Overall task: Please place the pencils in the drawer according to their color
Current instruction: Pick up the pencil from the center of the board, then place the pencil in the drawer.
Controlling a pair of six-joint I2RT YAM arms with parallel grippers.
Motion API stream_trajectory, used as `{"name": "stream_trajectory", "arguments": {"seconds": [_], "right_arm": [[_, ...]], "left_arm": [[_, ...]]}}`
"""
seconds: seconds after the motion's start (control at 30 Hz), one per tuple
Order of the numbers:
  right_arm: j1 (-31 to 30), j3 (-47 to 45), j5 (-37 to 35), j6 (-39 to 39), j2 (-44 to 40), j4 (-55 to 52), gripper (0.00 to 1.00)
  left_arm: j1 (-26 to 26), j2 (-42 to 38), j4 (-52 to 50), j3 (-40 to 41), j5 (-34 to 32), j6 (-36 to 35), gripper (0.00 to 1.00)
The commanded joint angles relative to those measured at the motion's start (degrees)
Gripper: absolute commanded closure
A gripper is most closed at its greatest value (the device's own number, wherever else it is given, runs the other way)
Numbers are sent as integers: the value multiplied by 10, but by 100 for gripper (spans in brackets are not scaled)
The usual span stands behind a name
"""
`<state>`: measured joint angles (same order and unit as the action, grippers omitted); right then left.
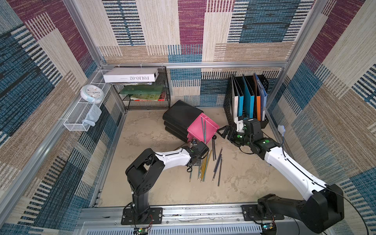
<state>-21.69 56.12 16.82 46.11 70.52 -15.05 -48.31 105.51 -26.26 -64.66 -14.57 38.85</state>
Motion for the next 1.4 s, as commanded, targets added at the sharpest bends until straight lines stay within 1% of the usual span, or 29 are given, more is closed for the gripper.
{"name": "stream_trajectory", "arguments": {"seconds": [0.0, 0.23, 0.43, 0.6, 0.77, 0.87, 1.03, 1.2, 1.37], "right_arm": [[0, -5, 11, 1, -2, 12, 1], [0, -20, 8, 23, -5, 24, 1], [0, -41, -3, 24, -24, 49, 1], [0, -41, 28, 15, -18, 55, 1], [1, -49, 48, 18, -19, 66, 1], [0, -59, 59, 26, -21, 80, 1], [0, -74, 69, 31, -28, 95, 1], [0, -86, 67, 41, -39, 116, 1], [0, -85, 59, 38, -38, 114, 1]], "left_arm": [[0, -21, -39, 2, 13, 10, 100], [0, -84, -59, 9, 12, 18, 100], [-1, -147, -75, 16, 10, 24, 100], [-1, -196, -79, 16, 7, 35, 100], [0, -218, -69, -7, -1, 43, 100], [0, -210, -63, -37, -8, 39, 100], [0, -171, -58, -111, -19, 24, 100], [3, -114, -51, -201, -41, 4, 100], [17, -47, -59, -299, -55, -15, 100]]}}
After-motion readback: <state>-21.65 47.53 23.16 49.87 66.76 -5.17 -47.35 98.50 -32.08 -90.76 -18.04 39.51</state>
